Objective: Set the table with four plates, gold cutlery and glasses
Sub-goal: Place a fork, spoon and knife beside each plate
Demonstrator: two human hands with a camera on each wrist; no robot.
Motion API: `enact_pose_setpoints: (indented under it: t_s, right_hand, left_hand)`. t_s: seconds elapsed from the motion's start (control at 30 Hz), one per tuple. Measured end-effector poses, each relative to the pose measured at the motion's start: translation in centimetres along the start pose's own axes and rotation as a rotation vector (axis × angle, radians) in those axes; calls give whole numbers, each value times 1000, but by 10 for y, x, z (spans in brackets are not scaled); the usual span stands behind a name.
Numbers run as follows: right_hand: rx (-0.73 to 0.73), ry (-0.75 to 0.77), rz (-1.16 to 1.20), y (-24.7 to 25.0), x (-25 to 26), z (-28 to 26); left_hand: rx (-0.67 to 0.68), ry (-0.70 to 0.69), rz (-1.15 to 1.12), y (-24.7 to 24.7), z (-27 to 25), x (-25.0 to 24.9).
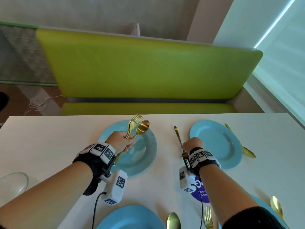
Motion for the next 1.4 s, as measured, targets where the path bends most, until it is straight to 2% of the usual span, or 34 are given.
enact_pose_setpoints:
  t_s: [0.53,0.7,0.97,1.4]
  right_hand:
    - [-120,-97,261,10,-16,8]
    - [-110,-84,208,13,-24,8]
    - [-162,25,59,9,-14,10]
    - [-185,0,103,5,-10,13]
  left_hand:
    - [-6,17,-50,-15,13,-2]
    - [0,16,-48,-21,14,-1]
    - [-2,25,-51,-27,14,0]
    - [-13,38,-63,-26,13,2]
Point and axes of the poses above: each hand's wrist, its own z-axis towards the middle knuckle, its own y-axis out of the back of the hand, x = y × z, the point moved 2 cm from there along z, towards the middle knuckle, and after that the axes turned 11 degrees about y, right-handed, at the moved point
